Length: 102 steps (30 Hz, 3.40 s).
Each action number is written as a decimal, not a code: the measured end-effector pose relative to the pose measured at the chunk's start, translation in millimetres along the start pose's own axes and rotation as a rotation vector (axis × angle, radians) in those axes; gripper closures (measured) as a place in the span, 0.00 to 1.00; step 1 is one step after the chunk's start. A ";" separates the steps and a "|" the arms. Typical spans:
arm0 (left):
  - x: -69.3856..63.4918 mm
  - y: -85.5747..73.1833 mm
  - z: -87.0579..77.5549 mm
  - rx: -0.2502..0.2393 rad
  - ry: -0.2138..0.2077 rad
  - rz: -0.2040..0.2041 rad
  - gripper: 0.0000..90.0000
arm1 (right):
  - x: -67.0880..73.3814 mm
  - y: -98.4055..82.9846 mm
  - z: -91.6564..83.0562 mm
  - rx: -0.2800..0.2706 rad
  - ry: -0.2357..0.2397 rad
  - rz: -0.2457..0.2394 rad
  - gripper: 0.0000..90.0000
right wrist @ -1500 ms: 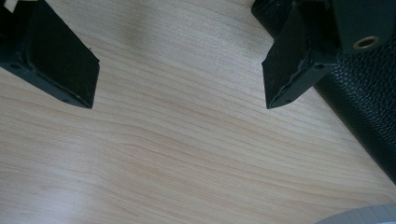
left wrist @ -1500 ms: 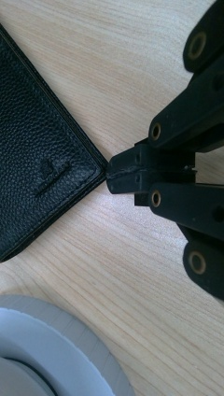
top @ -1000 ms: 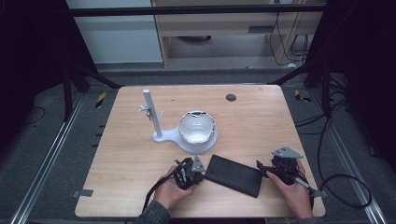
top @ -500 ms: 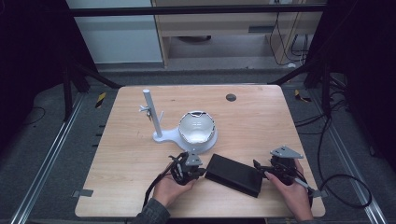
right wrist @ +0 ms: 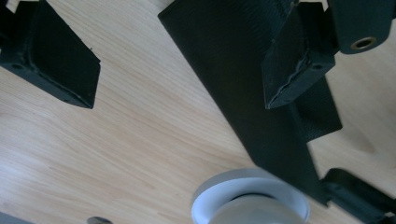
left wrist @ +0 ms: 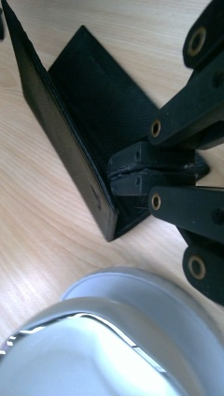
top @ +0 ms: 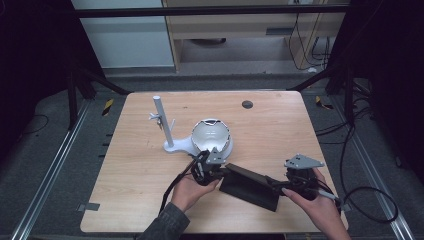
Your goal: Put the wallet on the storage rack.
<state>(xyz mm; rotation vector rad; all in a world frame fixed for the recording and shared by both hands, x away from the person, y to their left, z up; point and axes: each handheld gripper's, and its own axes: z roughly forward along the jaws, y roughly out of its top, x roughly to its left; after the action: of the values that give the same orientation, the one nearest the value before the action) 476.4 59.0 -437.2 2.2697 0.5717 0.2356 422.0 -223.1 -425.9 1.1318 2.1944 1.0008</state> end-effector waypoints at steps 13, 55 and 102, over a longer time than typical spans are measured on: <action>12.6 17.5 9.9 0.009 -0.015 -0.005 0.97 | 5.0 30.2 16.9 0.204 0.145 -0.190 0.23; 18.2 18.2 13.8 0.004 -0.033 -0.029 0.97 | 14.8 42.6 78.3 0.481 0.210 -0.412 0.64; 0.1 44.2 -46.5 -0.073 0.026 0.021 0.12 | -22.0 36.8 -18.4 -0.119 0.108 -0.390 0.94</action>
<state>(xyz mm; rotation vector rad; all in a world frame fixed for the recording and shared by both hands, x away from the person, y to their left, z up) 475.4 62.3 -373.1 2.2058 0.5446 0.2916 439.4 -234.2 -384.1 0.5765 2.2852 1.0188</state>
